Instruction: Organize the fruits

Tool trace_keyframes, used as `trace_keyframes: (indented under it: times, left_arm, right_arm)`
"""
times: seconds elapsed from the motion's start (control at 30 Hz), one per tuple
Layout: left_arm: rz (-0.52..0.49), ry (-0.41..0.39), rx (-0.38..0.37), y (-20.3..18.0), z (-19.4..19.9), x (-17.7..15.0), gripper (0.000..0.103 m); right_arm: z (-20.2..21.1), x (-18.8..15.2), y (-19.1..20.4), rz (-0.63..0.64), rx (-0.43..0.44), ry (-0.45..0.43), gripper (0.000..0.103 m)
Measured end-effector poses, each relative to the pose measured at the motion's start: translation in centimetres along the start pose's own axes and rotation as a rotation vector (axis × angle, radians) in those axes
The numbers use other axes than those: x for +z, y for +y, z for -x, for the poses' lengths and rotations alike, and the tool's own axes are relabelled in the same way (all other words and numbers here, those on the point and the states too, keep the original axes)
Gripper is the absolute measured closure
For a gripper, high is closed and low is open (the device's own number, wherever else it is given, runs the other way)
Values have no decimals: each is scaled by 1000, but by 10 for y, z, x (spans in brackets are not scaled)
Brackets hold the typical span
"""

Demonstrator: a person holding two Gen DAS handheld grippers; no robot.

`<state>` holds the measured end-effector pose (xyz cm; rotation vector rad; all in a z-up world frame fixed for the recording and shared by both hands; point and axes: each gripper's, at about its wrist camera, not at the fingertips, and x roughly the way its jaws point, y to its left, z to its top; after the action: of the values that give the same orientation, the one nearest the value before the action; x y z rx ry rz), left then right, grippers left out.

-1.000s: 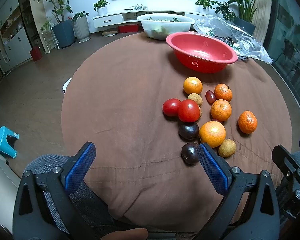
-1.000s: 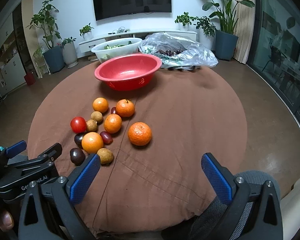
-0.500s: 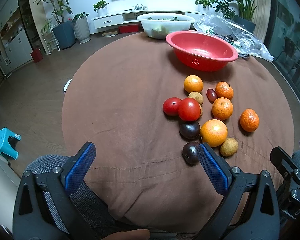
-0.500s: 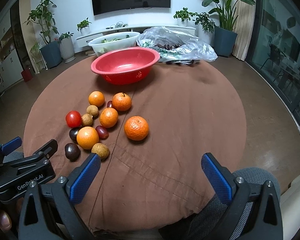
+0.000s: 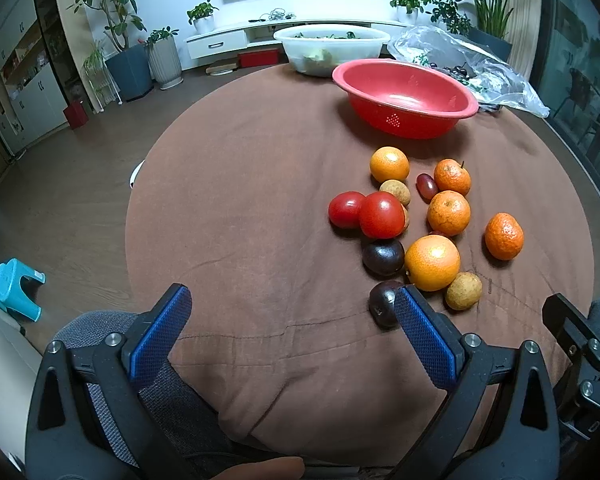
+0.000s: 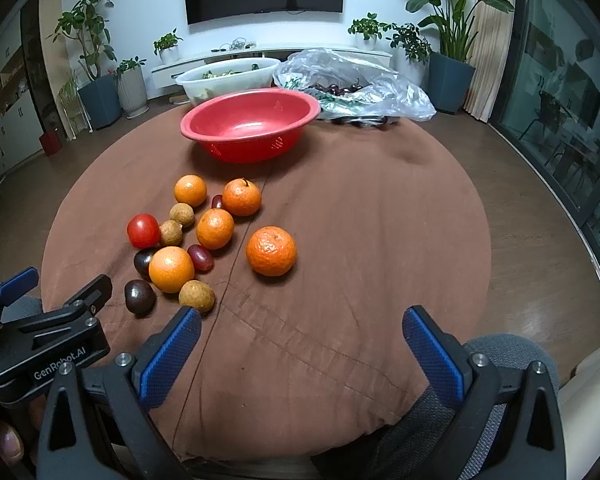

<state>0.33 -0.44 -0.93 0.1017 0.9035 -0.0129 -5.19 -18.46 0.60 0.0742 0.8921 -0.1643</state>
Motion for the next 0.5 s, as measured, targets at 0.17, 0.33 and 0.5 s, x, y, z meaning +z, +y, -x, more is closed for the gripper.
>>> trace_keyframes:
  times: [0.17, 0.33, 0.5]
  left_arm:
    - [-6, 0, 6, 0, -1, 0, 0]
    - [-8, 0, 12, 0, -2, 0, 0]
    - [-7, 0, 11, 0, -2, 0, 0]
  right_arm:
    - [0, -1, 1, 9, -7, 4, 0]
    - [0, -1, 2, 23, -10, 2, 0]
    - [1, -1, 2, 28, -4, -3, 0]
